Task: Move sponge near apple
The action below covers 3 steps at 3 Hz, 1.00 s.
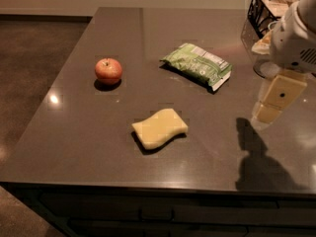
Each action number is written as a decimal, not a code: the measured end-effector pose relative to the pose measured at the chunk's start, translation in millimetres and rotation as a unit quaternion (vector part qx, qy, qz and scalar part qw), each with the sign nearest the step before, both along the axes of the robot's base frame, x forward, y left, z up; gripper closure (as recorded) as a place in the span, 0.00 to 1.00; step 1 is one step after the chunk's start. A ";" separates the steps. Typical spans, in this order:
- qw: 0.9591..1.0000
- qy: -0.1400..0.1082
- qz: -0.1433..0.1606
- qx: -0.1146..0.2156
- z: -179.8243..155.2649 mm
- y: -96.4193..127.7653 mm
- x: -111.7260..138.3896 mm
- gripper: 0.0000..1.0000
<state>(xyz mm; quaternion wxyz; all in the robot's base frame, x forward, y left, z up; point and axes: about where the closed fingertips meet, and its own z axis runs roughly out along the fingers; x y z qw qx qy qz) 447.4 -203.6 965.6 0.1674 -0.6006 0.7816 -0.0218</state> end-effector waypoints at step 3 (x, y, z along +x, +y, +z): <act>0.998 0.031 0.041 0.044 -70.4 91.4 14.2 0.00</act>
Offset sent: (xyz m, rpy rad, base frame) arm 0.0220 0.0970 -0.0778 0.1378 0.0929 0.0768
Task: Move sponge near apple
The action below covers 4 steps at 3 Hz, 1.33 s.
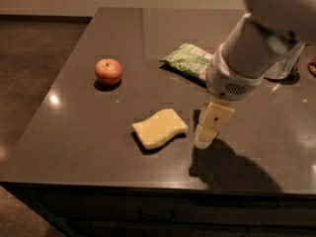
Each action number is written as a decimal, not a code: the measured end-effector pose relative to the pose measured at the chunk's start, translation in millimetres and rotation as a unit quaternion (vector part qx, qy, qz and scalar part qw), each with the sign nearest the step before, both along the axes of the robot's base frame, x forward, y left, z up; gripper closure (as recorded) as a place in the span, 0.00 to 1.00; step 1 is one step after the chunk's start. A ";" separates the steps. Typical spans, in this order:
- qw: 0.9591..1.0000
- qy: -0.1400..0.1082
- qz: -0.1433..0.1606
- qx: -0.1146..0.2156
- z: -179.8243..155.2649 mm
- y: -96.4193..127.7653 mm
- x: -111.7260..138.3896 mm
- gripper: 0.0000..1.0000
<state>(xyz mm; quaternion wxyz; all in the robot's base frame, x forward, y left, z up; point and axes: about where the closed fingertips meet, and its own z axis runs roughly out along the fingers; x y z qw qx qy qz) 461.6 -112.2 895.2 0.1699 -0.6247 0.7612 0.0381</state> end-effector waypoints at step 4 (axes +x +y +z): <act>0.998 0.036 0.027 -0.046 -57.0 66.2 10.7 0.43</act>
Offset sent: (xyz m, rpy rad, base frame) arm 0.0079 0.0782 -0.0631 -0.0615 0.0359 0.0797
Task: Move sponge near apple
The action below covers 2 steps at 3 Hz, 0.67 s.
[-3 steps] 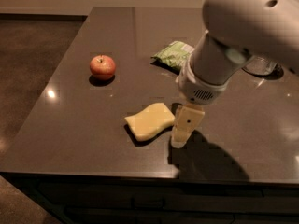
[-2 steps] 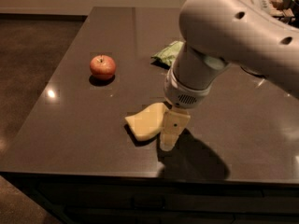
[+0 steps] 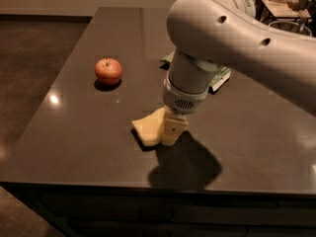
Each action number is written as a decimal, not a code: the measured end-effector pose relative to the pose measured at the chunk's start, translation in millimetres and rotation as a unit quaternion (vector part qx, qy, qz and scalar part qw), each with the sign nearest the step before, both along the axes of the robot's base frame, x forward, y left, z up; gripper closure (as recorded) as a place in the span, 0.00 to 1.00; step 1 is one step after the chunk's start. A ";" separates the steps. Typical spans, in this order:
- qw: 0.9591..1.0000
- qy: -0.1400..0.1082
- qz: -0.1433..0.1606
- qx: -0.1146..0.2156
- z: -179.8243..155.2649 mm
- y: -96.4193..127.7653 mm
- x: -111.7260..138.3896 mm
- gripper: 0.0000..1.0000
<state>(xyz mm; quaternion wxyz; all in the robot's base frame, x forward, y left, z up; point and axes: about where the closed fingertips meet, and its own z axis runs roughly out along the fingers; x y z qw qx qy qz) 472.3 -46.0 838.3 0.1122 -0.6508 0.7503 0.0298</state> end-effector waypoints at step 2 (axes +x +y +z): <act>0.999 -0.002 -0.032 -0.012 26.0 -2.9 38.5 0.88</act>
Offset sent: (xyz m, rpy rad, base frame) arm 0.0927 0.0028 0.0608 -0.0081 -0.0326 -0.0983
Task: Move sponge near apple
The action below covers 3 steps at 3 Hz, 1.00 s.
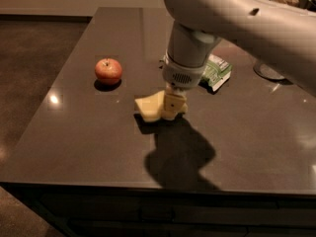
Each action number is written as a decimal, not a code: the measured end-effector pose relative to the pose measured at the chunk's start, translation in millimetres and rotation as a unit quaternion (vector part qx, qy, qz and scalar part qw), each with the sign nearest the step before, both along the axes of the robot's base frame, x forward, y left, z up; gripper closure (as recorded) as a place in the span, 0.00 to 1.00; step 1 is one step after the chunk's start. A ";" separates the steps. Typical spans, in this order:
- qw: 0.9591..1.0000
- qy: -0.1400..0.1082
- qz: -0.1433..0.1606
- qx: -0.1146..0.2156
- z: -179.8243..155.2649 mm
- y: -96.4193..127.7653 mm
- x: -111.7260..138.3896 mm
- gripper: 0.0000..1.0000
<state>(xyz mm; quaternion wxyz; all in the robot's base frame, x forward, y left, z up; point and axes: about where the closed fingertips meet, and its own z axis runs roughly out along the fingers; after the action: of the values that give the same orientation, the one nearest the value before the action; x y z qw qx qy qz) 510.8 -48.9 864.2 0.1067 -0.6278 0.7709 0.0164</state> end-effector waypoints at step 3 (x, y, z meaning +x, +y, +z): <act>1.000 -0.031 0.002 -0.003 17.6 40.0 74.1 0.82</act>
Offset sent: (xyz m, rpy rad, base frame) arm 0.0946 0.0484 0.0335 0.0235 -0.0784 -0.0175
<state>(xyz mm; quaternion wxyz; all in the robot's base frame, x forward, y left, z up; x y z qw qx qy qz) 584.9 -8.9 881.9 0.1282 -0.6302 0.7657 -0.0053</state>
